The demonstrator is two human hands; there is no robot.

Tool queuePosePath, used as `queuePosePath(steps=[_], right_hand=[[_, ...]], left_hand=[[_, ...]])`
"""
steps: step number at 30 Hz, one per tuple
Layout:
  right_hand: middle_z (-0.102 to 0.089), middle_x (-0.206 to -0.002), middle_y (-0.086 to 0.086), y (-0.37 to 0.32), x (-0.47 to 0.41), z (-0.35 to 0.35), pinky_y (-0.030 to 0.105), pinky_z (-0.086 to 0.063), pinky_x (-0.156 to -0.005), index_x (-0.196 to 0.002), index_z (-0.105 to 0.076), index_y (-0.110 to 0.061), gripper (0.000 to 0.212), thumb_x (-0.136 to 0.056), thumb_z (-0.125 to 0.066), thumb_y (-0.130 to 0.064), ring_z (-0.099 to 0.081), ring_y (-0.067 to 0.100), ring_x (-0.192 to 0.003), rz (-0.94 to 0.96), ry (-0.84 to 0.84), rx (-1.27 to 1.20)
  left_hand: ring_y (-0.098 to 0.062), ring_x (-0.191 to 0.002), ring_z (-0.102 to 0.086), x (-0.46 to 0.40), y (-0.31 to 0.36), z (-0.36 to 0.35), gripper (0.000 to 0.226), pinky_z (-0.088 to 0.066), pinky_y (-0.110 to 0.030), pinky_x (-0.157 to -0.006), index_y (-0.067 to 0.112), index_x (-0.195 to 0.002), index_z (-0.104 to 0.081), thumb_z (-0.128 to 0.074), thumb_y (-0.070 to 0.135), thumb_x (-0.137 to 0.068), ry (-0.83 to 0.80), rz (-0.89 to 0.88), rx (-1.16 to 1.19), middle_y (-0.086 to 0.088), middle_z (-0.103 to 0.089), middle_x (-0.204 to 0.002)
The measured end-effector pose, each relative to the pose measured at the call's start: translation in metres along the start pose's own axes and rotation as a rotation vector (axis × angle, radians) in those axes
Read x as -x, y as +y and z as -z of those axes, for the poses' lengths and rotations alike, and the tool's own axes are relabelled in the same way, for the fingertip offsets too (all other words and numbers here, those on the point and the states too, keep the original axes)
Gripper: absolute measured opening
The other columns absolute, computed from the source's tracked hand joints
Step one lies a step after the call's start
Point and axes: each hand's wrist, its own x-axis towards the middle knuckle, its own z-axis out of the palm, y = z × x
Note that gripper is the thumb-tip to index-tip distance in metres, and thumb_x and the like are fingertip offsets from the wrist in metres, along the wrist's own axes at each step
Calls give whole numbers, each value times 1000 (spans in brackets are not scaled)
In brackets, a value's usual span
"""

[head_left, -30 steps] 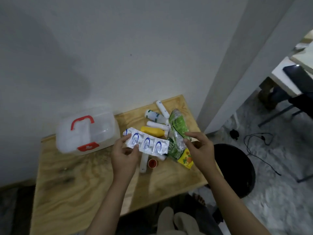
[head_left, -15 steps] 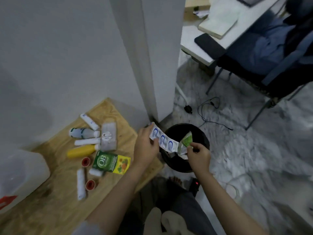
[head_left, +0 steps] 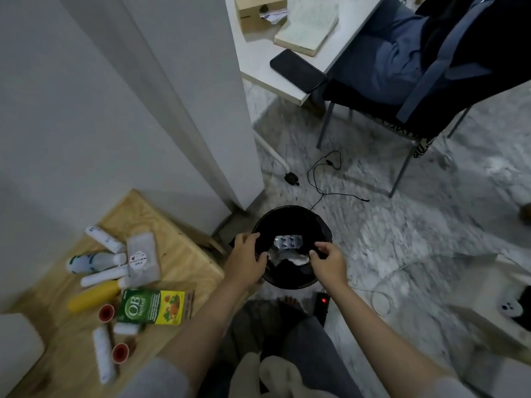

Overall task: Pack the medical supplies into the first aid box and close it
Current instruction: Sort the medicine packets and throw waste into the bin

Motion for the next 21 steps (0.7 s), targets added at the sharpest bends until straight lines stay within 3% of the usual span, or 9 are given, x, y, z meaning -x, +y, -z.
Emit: queuePosePath(steps=[4, 8, 10, 14, 16, 18, 21], right_hand=[[-62, -105, 2, -13, 20, -13, 26, -45, -81, -113, -61, -11, 23, -90, -57, -15, -59, 19, -100, 75, -23, -75], [-65, -96, -1, -44, 50, -37, 27, -52, -78, -103, -64, -16, 15, -90, -57, -15, -62, 14, -93, 270, -84, -102], [-67, -94, -1, -64, 70, -54, 26, -53, -78, -102, -64, -18, 14, -90, -57, -17, -63, 10, -89, 368, -149, -101], [-67, -86, -10, -104, 118, -103, 9, -49, -68, -97, -64, -22, 11, -89, -59, -16, -62, -4, -81, 580, -264, -93], [-69, -87, -10, -120, 148, -136, 12, -50, -69, -94, -64, -27, 14, -88, -61, -15, -64, -1, -80, 677, -301, -115], [-70, -89, -10, -130, 182, -170, 15, -50, -71, -93, -64, -31, 19, -87, -60, -13, -65, 3, -83, 800, -341, -128], [-69, -93, -8, -132, 240, -228, 10, -49, -73, -97, -66, -20, 15, -87, -59, -10, -64, 1, -90, 970, -448, -143]], left_hand=[[-17, -112, -55, 31, 0, 12, 41, -47, -28, -88, 14, -131, -52, -56, 24, -91, 162, -109, 111, -2, -43, -134], [-17, -114, -54, 68, -13, 40, 35, -43, -27, -97, 12, -120, -59, -55, 19, -86, 381, -197, 217, 0, -50, -122], [-14, -112, -55, 86, -28, 60, 33, -43, -27, -97, 16, -118, -59, -56, 16, -84, 490, -203, 239, 3, -50, -119], [1, -112, -50, 131, -71, 105, 31, -43, -20, -95, 15, -114, -61, -58, 13, -84, 746, -176, 241, 0, -54, -118], [0, -108, -51, 160, -97, 129, 30, -42, -14, -91, 10, -113, -62, -58, 12, -83, 868, -168, 244, -4, -57, -115], [-4, -107, -52, 193, -129, 152, 29, -43, -16, -89, 9, -112, -62, -58, 13, -83, 969, -145, 241, -4, -57, -113], [-8, -107, -52, 247, -187, 180, 31, -44, -24, -92, 7, -110, -62, -54, 21, -84, 1137, -115, 152, -4, -58, -112]])
